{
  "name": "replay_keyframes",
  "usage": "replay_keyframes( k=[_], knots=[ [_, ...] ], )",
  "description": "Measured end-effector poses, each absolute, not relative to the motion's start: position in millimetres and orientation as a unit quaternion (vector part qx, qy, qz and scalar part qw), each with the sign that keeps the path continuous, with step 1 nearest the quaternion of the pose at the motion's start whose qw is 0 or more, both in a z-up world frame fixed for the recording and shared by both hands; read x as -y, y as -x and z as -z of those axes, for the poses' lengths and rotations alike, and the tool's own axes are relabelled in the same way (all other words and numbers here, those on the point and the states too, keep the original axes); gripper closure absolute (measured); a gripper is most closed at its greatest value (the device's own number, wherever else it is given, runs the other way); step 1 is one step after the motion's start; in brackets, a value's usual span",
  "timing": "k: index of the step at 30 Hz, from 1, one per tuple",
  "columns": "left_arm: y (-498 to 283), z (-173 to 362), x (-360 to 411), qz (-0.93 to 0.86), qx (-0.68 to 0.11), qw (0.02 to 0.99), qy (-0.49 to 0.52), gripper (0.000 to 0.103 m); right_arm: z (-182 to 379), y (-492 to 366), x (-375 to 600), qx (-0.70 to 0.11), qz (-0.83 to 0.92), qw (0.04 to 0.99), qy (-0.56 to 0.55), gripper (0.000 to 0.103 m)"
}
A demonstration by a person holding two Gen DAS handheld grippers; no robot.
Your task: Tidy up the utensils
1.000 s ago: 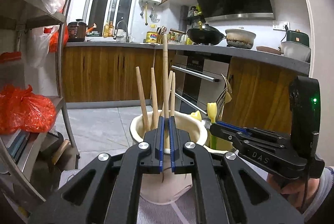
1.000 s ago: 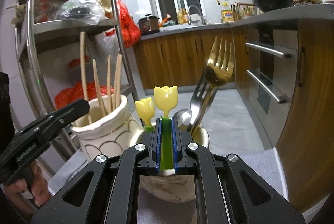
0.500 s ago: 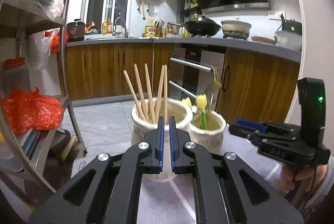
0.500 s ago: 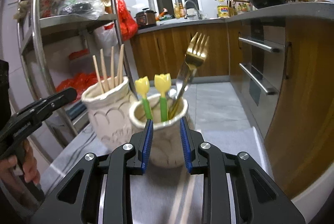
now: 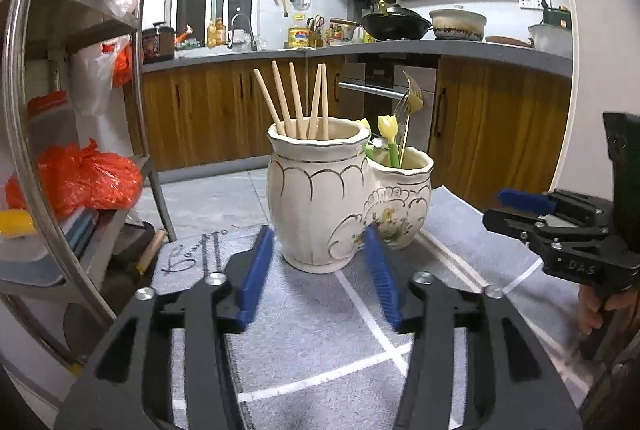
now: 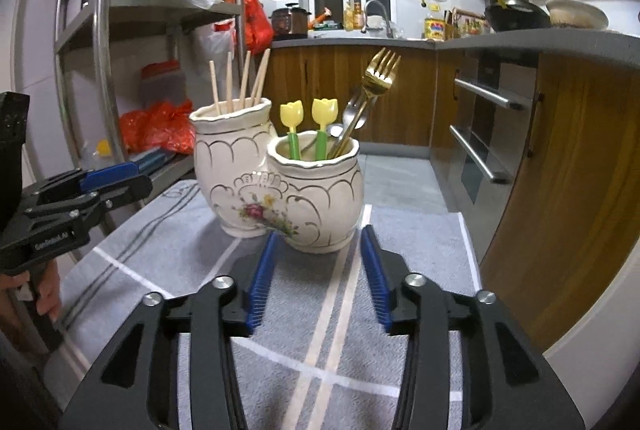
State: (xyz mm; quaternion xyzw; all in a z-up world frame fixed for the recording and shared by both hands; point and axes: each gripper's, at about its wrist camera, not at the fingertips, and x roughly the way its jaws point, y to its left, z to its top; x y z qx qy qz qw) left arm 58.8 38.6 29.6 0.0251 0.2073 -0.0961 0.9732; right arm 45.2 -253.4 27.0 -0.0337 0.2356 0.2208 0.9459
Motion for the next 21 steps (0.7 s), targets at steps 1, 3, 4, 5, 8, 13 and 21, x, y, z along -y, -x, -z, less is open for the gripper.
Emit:
replay_keyframes(
  k=[1,3,4,5,8,13,21],
  knots=[
    [-57.8,-29.6,-37.8,0.095,-0.204,0.974,-0.028,0.042,-26.8,-44.3,253.2,-0.234,-0.221,0.946,0.035,0.049],
    [-56.3,-28.4,-37.0,0.094,-0.2,0.975,-0.031,0.036,-27.7,-43.9,253.9,-0.231,-0.221,0.947,0.036,0.046],
    [-57.1,-27.9,-36.4,0.093,-0.2,0.975,-0.032,0.033,-28.0,-43.7,254.0,-0.23,-0.222,0.947,0.036,0.044],
    [-57.2,-27.3,-36.4,0.091,-0.201,0.975,-0.032,0.031,-28.4,-42.7,254.6,-0.228,-0.223,0.947,0.034,0.038],
    [-56.3,-29.1,-40.0,0.092,-0.194,0.976,-0.023,0.02,-29.2,-41.3,255.9,-0.223,-0.221,0.949,0.03,0.03],
    [-54.6,-30.2,-45.0,0.094,-0.187,0.978,-0.01,0.009,-31.7,-37.1,260.5,-0.208,-0.212,0.955,0.023,0.015],
    [-50.1,-31.8,-41.5,0.08,-0.175,0.981,-0.02,0.006,-34.0,-32.8,259.3,-0.195,-0.205,0.959,0.029,0.005]
  ],
)
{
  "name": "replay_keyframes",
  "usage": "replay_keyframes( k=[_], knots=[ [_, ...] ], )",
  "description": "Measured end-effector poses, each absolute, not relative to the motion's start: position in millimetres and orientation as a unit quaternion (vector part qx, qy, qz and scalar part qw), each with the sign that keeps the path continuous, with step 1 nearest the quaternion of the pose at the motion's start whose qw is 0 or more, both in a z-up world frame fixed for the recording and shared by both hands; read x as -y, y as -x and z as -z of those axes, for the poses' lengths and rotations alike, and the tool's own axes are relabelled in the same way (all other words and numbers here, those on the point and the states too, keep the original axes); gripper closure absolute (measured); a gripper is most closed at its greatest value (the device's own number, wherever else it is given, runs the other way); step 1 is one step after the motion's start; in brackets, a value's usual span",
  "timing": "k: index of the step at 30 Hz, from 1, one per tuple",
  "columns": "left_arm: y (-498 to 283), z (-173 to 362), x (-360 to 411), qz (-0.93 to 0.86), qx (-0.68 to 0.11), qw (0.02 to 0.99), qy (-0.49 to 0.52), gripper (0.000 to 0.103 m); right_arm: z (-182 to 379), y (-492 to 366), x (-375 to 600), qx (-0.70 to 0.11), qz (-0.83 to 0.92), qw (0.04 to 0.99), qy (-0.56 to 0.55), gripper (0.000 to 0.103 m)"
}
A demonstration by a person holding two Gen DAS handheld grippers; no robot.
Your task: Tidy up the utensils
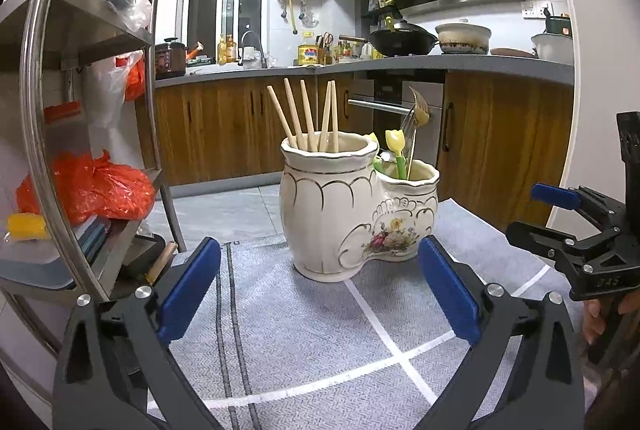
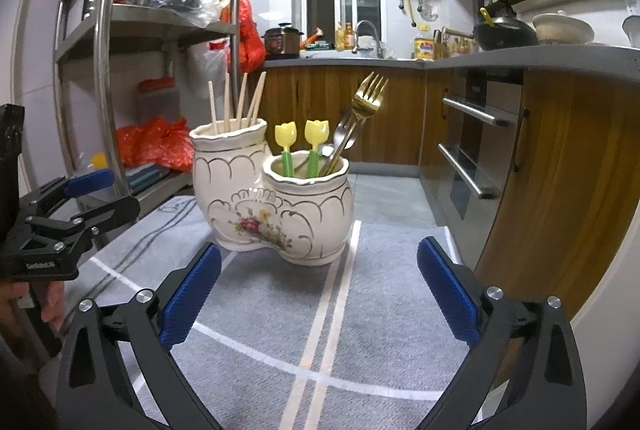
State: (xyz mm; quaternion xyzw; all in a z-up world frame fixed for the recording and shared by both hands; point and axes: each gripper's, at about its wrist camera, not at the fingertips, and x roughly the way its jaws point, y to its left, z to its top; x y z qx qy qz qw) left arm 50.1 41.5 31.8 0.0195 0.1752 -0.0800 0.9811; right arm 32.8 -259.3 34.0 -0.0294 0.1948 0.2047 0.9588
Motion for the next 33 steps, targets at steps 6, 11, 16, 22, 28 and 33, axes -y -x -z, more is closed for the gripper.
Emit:
replay_keyframes(
  k=[6,11,16,22,28,33],
  knots=[
    [-48.1,-32.4,-43.3,0.076,-0.172,0.982,-0.019,0.006,-34.6,-30.6,260.5,-0.189,-0.201,0.961,0.028,0.005],
    [-46.7,-33.2,-45.9,0.075,-0.168,0.983,-0.016,0.006,-34.9,-29.1,261.2,-0.186,-0.201,0.961,0.028,0.005],
    [-46.7,-32.8,-46.5,0.075,-0.169,0.983,-0.016,0.006,-35.5,-28.6,261.0,-0.184,-0.201,0.962,0.027,0.005],
    [-46.5,-33.0,-47.2,0.075,-0.169,0.983,-0.016,0.006,-36.1,-27.6,261.1,-0.182,-0.201,0.962,0.026,0.005],
    [-46.4,-33.0,-47.1,0.076,-0.17,0.982,-0.016,0.006,-36.0,-27.5,261.3,-0.182,-0.201,0.962,0.026,0.005],
    [-47.5,-31.6,-47.1,0.075,-0.172,0.982,-0.016,0.006,-35.7,-27.7,261.3,-0.182,-0.201,0.962,0.026,0.005]
  ],
)
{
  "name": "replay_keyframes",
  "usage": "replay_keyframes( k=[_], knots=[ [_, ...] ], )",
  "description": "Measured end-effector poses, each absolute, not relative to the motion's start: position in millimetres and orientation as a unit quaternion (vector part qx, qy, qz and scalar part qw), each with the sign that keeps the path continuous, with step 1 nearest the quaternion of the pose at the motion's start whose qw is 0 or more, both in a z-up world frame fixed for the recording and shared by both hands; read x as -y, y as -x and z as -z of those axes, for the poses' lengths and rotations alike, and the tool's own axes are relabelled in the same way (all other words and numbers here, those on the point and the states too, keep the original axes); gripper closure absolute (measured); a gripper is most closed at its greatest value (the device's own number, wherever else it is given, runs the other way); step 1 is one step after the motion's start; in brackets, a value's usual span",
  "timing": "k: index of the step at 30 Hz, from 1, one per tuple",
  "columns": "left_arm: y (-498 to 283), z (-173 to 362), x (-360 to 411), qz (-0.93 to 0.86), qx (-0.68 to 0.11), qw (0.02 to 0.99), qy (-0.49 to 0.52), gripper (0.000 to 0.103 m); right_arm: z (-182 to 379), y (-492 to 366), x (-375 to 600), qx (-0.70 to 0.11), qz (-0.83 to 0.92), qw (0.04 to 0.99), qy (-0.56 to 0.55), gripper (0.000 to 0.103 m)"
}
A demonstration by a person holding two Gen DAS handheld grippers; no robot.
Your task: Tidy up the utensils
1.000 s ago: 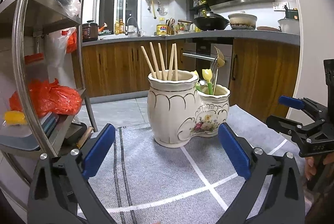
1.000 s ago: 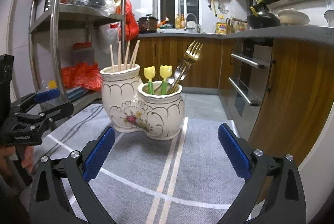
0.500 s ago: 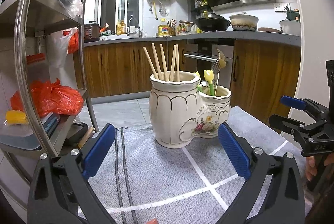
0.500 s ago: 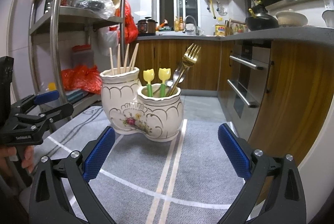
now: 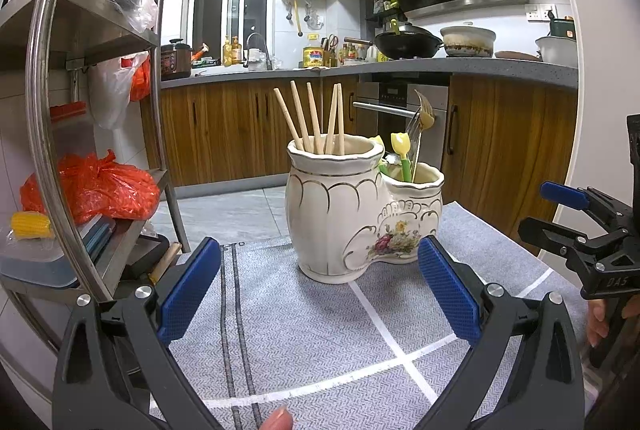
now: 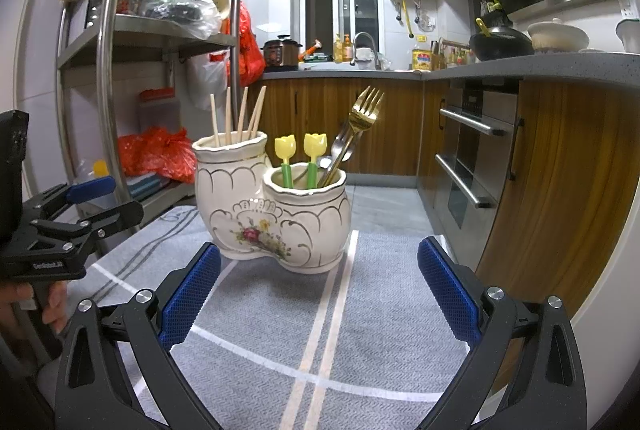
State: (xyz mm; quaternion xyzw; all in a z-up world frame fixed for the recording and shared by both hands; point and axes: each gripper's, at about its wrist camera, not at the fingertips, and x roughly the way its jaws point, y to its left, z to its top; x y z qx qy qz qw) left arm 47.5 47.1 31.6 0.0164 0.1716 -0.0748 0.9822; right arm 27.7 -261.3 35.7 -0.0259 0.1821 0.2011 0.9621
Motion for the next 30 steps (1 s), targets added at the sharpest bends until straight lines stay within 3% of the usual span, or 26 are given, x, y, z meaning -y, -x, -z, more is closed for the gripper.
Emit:
replay_keyframes(
  k=[30],
  knots=[
    [-48.9,-31.6,-45.0,0.068,-0.175,0.982,-0.017,0.006,-35.7,-30.1,259.3,-0.192,-0.204,0.96,0.027,0.005]
  ],
)
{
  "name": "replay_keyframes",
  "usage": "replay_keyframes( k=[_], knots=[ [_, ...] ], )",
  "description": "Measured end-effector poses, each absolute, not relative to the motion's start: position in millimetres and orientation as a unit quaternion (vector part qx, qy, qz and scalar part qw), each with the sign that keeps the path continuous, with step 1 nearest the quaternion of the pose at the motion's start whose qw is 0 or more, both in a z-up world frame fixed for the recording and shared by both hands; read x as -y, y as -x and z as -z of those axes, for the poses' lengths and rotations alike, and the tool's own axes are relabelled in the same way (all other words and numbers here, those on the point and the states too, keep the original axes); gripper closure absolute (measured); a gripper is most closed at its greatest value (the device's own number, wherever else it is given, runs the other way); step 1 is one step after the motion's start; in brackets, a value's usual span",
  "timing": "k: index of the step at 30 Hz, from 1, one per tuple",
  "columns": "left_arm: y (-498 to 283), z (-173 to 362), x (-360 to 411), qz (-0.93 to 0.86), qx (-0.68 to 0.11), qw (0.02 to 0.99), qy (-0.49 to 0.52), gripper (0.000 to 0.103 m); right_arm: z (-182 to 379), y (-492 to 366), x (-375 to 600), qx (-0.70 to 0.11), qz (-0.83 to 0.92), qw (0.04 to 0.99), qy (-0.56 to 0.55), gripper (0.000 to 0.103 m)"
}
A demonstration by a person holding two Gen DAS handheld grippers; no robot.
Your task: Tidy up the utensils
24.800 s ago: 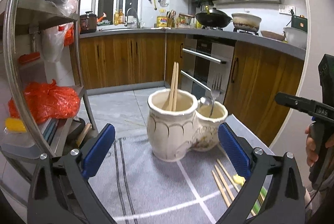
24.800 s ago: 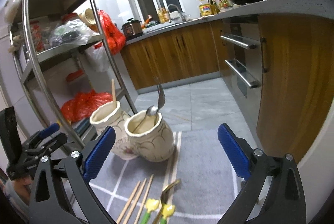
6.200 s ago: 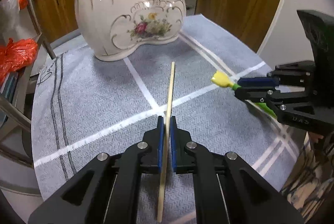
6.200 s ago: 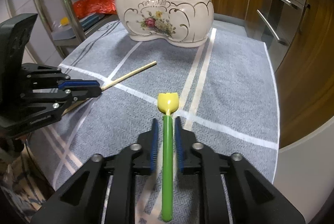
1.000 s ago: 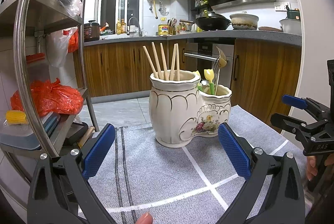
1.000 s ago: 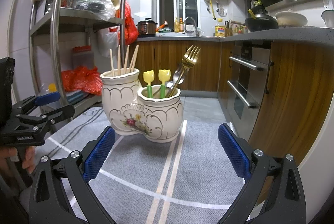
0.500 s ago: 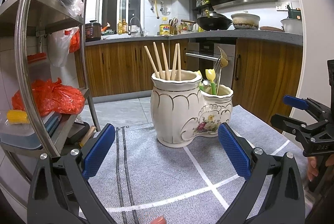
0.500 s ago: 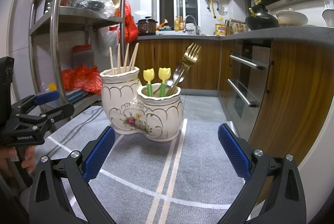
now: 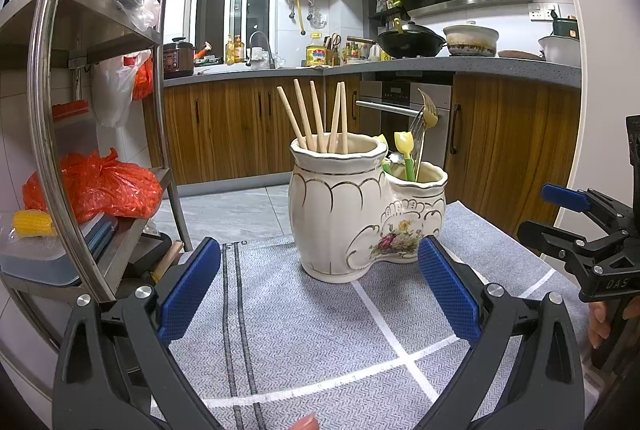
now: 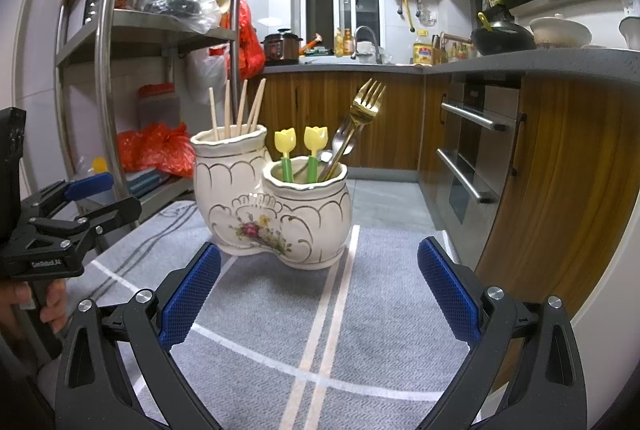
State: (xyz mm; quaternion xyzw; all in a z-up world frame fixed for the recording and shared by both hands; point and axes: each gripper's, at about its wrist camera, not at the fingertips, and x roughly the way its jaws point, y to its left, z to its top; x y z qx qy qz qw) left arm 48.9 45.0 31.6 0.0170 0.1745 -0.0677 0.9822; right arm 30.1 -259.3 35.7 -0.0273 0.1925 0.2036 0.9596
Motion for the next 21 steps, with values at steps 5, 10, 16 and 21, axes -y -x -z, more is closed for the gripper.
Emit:
replay_keyframes(
  k=[5,10,16,21],
  knots=[
    [-48.6,-31.6,-44.5,0.067,-0.173,0.983,-0.017,0.006,-35.2,-30.5,259.9,-0.191,-0.204,0.96,0.025,0.005],
    [-46.2,-31.3,-44.3,0.066,-0.168,0.983,-0.017,0.006,-35.0,-30.7,259.7,-0.19,-0.203,0.96,0.023,0.005],
    [-46.3,-32.3,-44.0,0.06,-0.168,0.984,-0.017,0.006,-34.9,-31.1,259.6,-0.19,-0.203,0.96,0.023,0.005],
    [-47.7,-32.5,-45.0,0.061,-0.171,0.983,-0.016,0.006,-34.9,-31.3,259.5,-0.191,-0.203,0.96,0.023,0.005]
  ],
)
